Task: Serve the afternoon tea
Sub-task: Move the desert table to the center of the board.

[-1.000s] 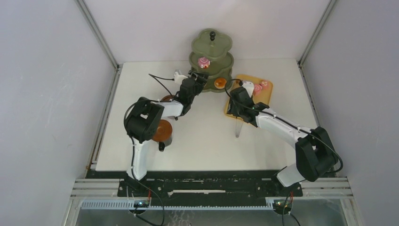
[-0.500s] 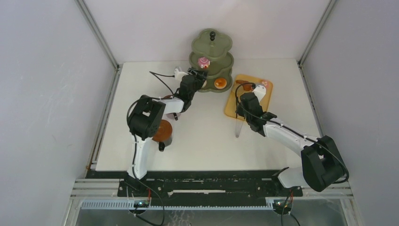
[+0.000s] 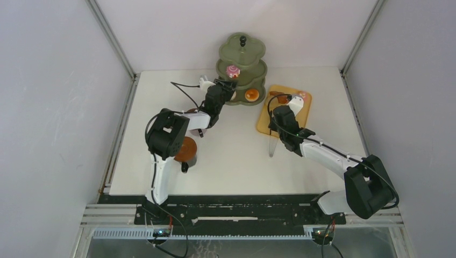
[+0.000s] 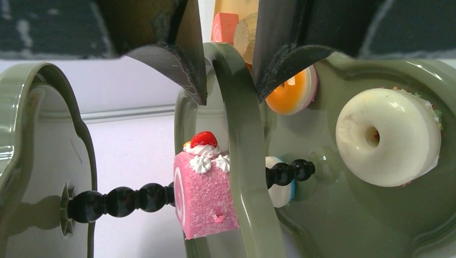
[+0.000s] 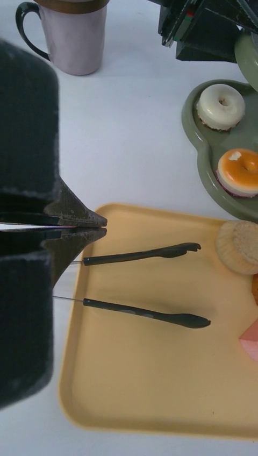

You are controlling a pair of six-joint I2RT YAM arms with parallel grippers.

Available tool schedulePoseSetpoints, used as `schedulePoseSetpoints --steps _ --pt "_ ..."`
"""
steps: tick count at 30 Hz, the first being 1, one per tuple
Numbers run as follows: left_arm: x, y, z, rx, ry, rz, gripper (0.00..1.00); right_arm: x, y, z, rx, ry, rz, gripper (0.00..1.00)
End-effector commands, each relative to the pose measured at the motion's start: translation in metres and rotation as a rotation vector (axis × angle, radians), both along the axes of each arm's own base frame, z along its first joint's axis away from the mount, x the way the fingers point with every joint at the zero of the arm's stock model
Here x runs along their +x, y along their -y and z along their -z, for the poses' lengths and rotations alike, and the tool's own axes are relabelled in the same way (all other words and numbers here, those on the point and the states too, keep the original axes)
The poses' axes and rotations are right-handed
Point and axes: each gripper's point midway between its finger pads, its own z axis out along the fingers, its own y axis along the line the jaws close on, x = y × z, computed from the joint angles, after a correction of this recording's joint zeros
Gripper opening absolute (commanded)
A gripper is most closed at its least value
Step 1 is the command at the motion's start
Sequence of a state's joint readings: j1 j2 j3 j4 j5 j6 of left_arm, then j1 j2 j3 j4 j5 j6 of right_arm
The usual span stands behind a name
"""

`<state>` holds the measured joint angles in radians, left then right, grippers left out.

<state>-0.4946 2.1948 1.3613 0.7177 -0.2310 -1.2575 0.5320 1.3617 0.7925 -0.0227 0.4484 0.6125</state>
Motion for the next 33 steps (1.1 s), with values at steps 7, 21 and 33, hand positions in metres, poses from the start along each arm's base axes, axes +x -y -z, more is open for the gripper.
schedulePoseSetpoints --steps 7,21,33 --pt "-0.004 -0.005 -0.027 -0.048 0.073 -0.003 0.25 -0.002 0.009 -0.005 -0.026 0.011 0.055 0.00" --pt "-0.029 -0.026 -0.027 -0.056 0.071 -0.044 0.25 -0.012 0.020 -0.002 -0.063 -0.005 0.081 0.00" --pt "-0.066 -0.051 -0.017 -0.060 0.051 -0.071 0.24 -0.021 0.026 0.017 -0.068 -0.025 0.079 0.66"
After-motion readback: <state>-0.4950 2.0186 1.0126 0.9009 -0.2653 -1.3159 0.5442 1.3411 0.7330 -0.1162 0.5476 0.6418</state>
